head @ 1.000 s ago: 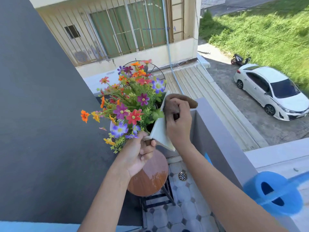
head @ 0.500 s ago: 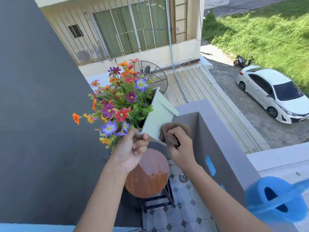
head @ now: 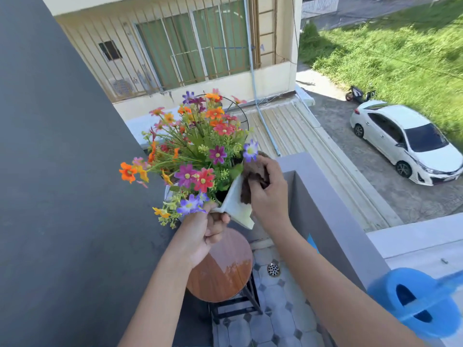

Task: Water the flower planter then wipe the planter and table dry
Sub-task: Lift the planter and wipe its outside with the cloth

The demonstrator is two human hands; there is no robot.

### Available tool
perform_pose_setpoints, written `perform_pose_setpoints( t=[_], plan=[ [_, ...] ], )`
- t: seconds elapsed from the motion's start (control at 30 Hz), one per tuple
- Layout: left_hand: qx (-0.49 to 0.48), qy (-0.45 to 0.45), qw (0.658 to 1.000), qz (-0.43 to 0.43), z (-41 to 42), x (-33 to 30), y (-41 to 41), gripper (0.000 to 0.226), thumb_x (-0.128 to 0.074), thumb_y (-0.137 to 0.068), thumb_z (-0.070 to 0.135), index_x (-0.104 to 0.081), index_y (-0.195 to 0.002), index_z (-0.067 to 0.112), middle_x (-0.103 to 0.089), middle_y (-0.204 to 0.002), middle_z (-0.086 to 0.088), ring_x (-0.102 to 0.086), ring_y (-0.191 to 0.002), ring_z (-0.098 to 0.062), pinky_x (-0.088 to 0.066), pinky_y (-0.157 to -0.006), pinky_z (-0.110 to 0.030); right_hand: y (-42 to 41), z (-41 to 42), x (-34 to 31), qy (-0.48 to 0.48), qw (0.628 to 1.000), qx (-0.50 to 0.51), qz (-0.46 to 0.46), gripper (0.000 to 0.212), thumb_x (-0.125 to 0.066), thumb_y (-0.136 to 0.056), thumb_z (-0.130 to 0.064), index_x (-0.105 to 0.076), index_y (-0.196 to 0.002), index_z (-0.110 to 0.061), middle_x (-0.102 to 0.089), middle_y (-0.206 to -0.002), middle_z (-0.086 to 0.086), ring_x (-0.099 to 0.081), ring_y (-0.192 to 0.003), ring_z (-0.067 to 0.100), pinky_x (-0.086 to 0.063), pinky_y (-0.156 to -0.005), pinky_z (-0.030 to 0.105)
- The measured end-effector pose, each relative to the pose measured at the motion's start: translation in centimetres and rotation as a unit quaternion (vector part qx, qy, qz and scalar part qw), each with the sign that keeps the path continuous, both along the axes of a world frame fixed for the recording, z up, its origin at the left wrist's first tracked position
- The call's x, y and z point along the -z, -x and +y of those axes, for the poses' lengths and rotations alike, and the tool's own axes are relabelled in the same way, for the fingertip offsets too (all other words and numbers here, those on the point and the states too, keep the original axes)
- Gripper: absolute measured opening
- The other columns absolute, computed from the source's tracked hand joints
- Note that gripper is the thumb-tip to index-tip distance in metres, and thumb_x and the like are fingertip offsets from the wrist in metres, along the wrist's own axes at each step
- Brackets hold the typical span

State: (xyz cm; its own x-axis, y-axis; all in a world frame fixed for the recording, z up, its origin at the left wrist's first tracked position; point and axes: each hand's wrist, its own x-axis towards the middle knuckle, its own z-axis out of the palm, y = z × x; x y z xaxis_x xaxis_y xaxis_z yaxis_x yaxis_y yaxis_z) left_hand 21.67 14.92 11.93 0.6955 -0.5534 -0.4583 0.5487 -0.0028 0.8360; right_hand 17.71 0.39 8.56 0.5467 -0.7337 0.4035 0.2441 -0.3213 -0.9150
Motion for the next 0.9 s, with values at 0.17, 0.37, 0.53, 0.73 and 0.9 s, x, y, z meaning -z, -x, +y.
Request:
perform_pose_setpoints(
  t=[0.17,0.37,0.53,0.73,0.9],
  plan=[
    [0.028,-0.007,0.999,-0.023,0.6,-0.9,-0.1,0.032,-0.029,-0.101,0.011,-0.043,-0.072,0.014,-0.052,-0.058,-0.006,-0.022,-0.033,-0.005,-0.018,-0.032,-0.017,-1.0,-3.5,-2.8,-0.095,0.995,-0.005,0.041,0.012,-0.055,-0.093,-0.001,-0.066,-0.096,-0.005,-0.058,-0.073,0.008,-0.054,-0.050,0.006,-0.045,-0.049,0.020],
    [0.066,-0.072,0.993,-0.066,2.0,-1.7,-1.4,0.029,-0.029,-0.099,0.009,-0.042,-0.073,0.012,-0.052,-0.058,-0.007,-0.021,-0.030,-0.004,-0.015,-0.031,-0.016,-1.5,-6.6,-2.8,-0.242,0.950,-0.117,0.156,0.030,-0.068,-0.067,-0.040,-0.063,-0.070,-0.011,-0.051,-0.071,0.015,-0.049,-0.067,0.025,-0.037,-0.065,0.039],
    [0.090,-0.098,0.988,-0.076,3.1,-1.7,-2.1,0.033,-0.029,-0.100,0.009,-0.042,-0.069,0.013,-0.053,-0.054,-0.006,-0.020,-0.031,-0.003,-0.016,-0.031,-0.014,-0.6,-7.1,-2.8,-0.290,0.925,-0.195,0.150,0.023,-0.066,-0.077,-0.024,-0.051,-0.064,-0.012,-0.047,-0.070,0.013,-0.047,-0.066,0.025,-0.035,-0.067,0.037],
    [0.057,-0.100,0.991,-0.073,3.1,-1.5,-1.0,0.035,-0.029,-0.101,0.011,-0.042,-0.069,0.012,-0.054,-0.051,-0.008,-0.021,-0.029,-0.001,-0.015,-0.030,-0.012,-1.3,-6.4,-0.6,-0.284,0.916,-0.198,0.205,0.035,-0.056,-0.093,-0.009,-0.043,-0.061,-0.003,-0.039,-0.038,-0.006,-0.039,-0.042,0.016,-0.033,-0.058,0.031],
    [0.019,-0.080,0.996,-0.027,3.6,0.2,-1.5,0.034,-0.027,-0.101,0.012,-0.042,-0.071,0.014,-0.054,-0.052,-0.011,-0.021,-0.030,-0.003,-0.013,-0.030,-0.014,-0.9,-5.6,1.8,-0.299,0.907,-0.216,0.202,0.029,-0.064,-0.076,-0.024,-0.068,-0.090,0.001,-0.058,-0.086,0.020,-0.053,-0.078,0.033,-0.040,-0.069,0.047]
  ],
)
